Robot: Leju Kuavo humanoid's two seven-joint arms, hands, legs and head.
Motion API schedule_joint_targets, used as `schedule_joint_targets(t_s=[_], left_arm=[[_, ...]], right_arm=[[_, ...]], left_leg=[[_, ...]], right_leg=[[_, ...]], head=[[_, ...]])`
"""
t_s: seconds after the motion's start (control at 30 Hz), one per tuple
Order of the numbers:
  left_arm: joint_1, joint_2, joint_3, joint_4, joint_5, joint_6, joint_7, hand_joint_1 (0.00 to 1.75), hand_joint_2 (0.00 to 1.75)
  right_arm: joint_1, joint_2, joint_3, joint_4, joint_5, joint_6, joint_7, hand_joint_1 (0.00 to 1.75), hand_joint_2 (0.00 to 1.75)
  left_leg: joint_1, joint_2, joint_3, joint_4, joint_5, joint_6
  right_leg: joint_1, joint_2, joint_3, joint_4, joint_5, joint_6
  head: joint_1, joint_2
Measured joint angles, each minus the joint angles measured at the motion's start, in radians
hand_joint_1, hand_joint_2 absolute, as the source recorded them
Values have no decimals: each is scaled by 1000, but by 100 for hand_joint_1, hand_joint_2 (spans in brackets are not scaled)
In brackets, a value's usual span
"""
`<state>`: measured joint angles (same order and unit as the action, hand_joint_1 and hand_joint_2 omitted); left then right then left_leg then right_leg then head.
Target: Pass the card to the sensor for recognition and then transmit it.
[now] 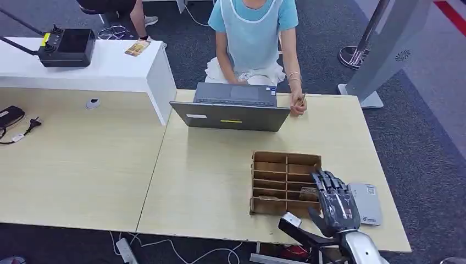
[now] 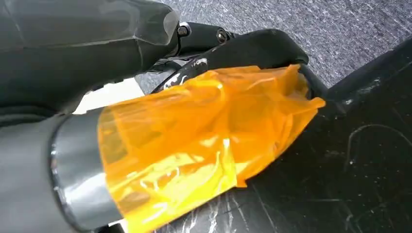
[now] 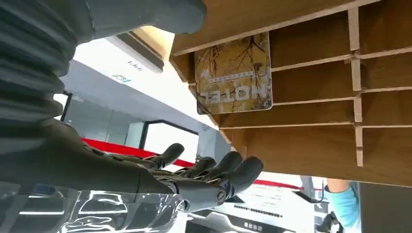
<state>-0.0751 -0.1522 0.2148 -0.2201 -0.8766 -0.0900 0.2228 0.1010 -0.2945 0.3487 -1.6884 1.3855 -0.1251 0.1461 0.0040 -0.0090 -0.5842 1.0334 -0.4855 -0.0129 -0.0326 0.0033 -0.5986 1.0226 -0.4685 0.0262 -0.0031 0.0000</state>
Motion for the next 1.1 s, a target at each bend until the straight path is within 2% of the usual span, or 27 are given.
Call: schedule_joint_targets(t_s=[0.33,0.47,0.67,0.73,0.97,1.1], left_arm=[[0,-2,-3,0,0,2,0,0,0],[1,-2,-7,0,0,3,0,0,0],[1,-3,-9,0,0,3,0,0,0],[1,-4,-10,0,0,4,0,0,0],[1,-4,-10,0,0,4,0,0,0],[1,-4,-10,0,0,4,0,0,0]], right_arm=[[13,7,-9,1,6,3,4,44,175],[16,9,-10,1,8,8,10,54,175],[19,11,-10,1,8,11,11,51,175],[20,11,-10,1,15,12,18,56,175],[28,13,-10,1,26,15,20,56,175],[29,13,-10,1,26,15,21,66,175]], left_leg=[[0,0,0,0,0,0],[0,0,0,0,0,0],[0,0,0,0,0,0],[0,0,0,0,0,0],[0,0,0,0,0,0],[0,0,0,0,0,0]], right_leg=[[0,0,0,0,0,0],[0,0,0,0,0,0],[0,0,0,0,0,0],[0,0,0,0,0,0],[0,0,0,0,0,0],[0,0,0,0,0,0]], head=[[0,0],[0,0],[0,0],[0,0],[0,0],[0,0]])
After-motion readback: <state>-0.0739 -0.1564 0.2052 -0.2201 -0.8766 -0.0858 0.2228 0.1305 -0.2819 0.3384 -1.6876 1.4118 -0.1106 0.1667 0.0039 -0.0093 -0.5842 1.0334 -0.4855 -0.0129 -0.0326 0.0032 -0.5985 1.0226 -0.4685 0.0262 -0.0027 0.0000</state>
